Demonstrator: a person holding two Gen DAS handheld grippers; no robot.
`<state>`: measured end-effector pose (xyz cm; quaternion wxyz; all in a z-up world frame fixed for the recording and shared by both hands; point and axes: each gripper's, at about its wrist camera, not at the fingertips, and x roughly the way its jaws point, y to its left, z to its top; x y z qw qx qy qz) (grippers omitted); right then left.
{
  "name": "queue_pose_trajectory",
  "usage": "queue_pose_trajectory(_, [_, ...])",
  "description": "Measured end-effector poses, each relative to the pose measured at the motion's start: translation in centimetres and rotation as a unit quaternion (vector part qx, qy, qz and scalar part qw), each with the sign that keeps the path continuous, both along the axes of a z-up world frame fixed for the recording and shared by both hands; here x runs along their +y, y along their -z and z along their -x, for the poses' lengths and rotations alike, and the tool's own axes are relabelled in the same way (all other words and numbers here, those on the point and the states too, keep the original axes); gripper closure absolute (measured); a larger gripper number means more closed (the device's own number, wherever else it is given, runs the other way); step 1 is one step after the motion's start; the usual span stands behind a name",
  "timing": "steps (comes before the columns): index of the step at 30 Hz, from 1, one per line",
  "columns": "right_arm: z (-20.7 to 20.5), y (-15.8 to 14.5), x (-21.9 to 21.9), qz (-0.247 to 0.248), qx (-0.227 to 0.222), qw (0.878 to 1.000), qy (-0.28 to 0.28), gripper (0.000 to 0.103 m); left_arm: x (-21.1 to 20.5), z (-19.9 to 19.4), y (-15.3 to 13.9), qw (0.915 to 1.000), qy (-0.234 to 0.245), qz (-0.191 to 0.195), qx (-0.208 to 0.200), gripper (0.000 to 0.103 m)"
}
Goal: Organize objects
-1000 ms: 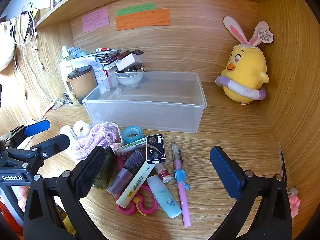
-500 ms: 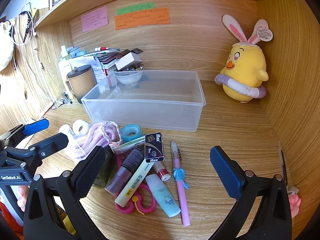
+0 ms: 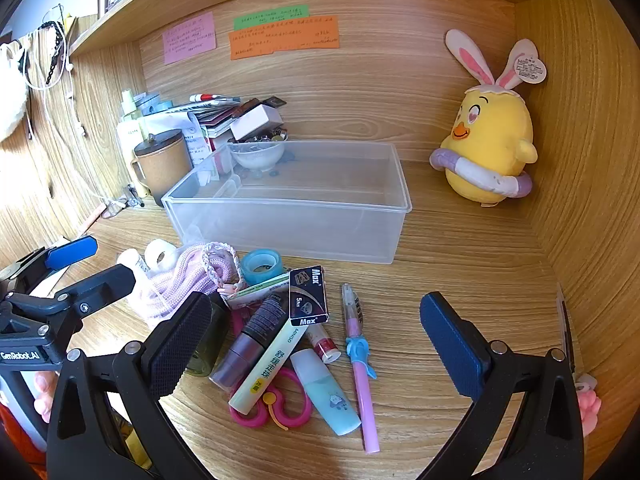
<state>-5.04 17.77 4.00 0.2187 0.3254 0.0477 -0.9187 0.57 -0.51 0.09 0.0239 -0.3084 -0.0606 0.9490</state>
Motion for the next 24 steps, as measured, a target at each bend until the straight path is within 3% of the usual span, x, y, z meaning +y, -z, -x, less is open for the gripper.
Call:
queue_pose_trajectory(11, [0.6, 0.9, -0.5, -0.008, -0.004, 1.0, -0.014, 0.0, -1.8, 0.0, 0.7, 0.9999, -0.005, -0.013, 0.0, 0.001])
queue_pose_trajectory(13, [0.7, 1.2, -0.7, -0.013, -0.004, 1.0, -0.016, 0.001, -2.7, 0.0, 0.8, 0.9998, -0.012, -0.016, -0.004, 0.013])
queue_pose_trajectory(16, [1.1, 1.6, -0.8, -0.019, -0.01, 1.0, -0.018, 0.005, -4.2, 0.1, 1.3, 0.9993, -0.028, -0.018, -0.015, 0.018])
queue_pose_trajectory(18, [1.6, 1.9, -0.7, -0.018, -0.016, 1.0, -0.019, 0.012, -5.2, 0.2, 1.6, 0.9988, -0.042, -0.017, -0.02, 0.021])
queue_pose_trajectory(24, [3.1, 2.6, -0.9, -0.012, -0.04, 0.999, -0.023, 0.027, -7.7, 1.3, 3.1, 0.9962, -0.062, -0.031, -0.053, 0.041])
